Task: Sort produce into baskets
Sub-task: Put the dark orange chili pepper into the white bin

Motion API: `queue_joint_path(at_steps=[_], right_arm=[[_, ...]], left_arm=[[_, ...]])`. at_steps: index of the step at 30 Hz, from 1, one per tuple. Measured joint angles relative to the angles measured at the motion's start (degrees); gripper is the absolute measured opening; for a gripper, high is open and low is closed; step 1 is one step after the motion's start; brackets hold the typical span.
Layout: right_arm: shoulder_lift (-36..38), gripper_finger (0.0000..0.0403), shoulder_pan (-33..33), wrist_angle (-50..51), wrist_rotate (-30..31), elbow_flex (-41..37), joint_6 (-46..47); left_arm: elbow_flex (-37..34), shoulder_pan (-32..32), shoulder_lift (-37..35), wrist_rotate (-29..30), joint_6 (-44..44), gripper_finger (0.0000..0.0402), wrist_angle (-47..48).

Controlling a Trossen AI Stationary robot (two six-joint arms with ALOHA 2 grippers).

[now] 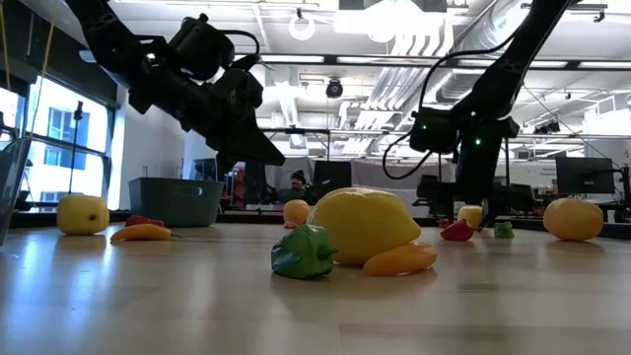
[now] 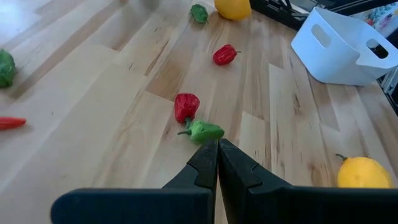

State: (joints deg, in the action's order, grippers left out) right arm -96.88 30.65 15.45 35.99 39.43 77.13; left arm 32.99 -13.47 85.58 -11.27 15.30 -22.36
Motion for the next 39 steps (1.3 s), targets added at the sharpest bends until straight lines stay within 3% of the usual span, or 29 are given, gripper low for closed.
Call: queue_joint_path(at_steps=[12,20,28,34,39], right_arm=[[0.23,0.0008,0.07,-0.97,-2.61,0.81,-3.31],[7.29,0.0002,-0.42,0.32,-11.55,0.51,-16.67],[19.1,0.0001,-2.49,4.28,-25.01,0.58,-25.11],[22.85,0.0014,-5.49,6.22,-24.24,0.6,-27.47],[18.21,0.0077,-4.58,1.69,-23.47,0.6,-28.53]], left_arm=[[0.0,0.0,0.0,-0.02,0.07,0.0,0.73],[0.0,0.0,0.0,-0.04,0.12,0.0,0.73],[0.0,0.0,0.0,-0.04,0.12,0.0,0.73],[0.0,0.02,0.0,-0.04,-0.39,0.0,0.71],[0.0,0.01,0.0,-0.04,-0.93,0.0,0.69]])
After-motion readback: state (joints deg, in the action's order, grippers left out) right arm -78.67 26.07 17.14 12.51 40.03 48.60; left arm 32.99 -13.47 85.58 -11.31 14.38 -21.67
